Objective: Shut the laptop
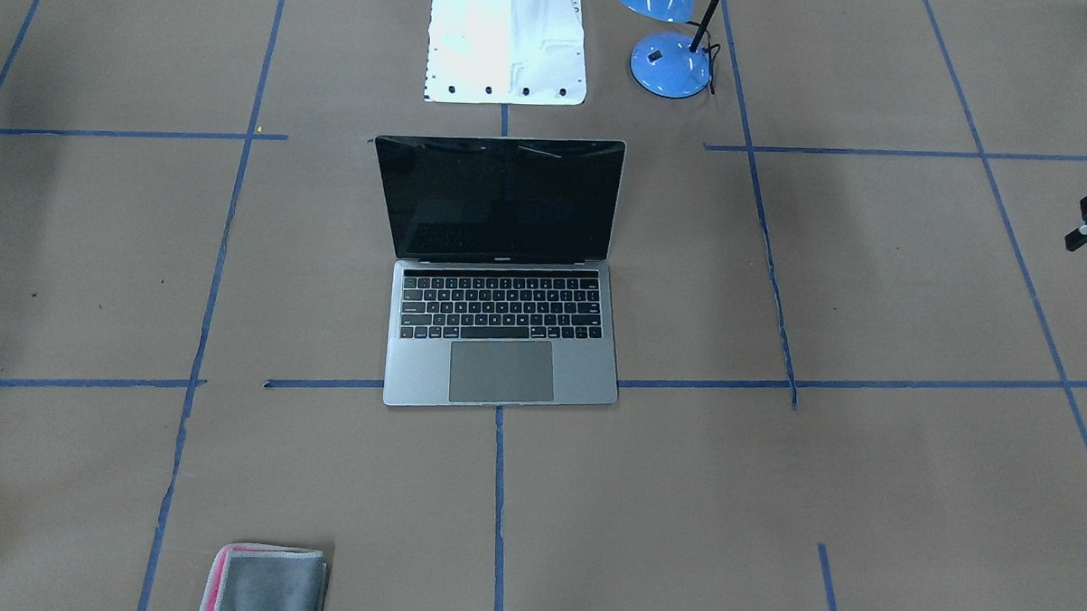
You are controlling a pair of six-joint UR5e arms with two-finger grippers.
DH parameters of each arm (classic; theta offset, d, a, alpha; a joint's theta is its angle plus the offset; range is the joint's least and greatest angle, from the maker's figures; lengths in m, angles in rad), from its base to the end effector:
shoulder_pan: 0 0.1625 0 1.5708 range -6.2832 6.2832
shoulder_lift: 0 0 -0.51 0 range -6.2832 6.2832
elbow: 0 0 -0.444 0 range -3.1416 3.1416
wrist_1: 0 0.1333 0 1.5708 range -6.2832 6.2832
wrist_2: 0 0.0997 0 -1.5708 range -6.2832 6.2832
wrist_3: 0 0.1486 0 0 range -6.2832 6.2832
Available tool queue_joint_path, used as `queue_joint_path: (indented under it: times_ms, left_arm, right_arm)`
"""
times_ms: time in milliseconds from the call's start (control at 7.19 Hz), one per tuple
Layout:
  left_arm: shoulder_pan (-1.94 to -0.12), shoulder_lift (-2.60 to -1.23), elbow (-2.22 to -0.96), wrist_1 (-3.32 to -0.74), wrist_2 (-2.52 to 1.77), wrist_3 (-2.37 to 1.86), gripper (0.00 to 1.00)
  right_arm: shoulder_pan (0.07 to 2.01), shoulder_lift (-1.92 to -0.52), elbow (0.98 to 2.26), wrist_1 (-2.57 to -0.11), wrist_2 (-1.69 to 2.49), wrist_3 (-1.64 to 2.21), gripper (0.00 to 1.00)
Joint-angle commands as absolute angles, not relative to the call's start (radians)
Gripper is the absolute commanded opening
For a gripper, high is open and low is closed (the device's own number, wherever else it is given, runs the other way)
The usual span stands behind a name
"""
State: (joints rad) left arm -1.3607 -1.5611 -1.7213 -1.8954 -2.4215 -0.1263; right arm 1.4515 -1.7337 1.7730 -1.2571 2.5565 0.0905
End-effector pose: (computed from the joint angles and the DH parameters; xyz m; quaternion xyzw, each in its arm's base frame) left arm 0.0973 -0.5598 0.6530 0.1399 0.4310 0.1322 0.8816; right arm -0.0481 -0.4806 0.6908 0.1051 -0.4794 -0.0956 0.8660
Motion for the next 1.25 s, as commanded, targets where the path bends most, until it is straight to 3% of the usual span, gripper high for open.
queue_joint_path:
  times_ms: [0,278,1113]
  left_arm:
    - [-1.199,-1.508,-1.724,-2.235,-2.408,-0.503,1.0]
    - [-1.046,-1.508,-1.794,-2.315,-2.306,-0.76,1.0]
    - [-0.547,-1.511,-2.087,-2.307,-1.826,-1.277,1.0]
  right_arm:
    - [1.306,-1.77,1.772,-0.844,2.56,0.547,0.99]
    - [1.144,-1.775,1.775,-0.538,2.492,0.882,0.99]
    - [0.722,-1.784,2.024,-0.517,2.107,1.331,0.99]
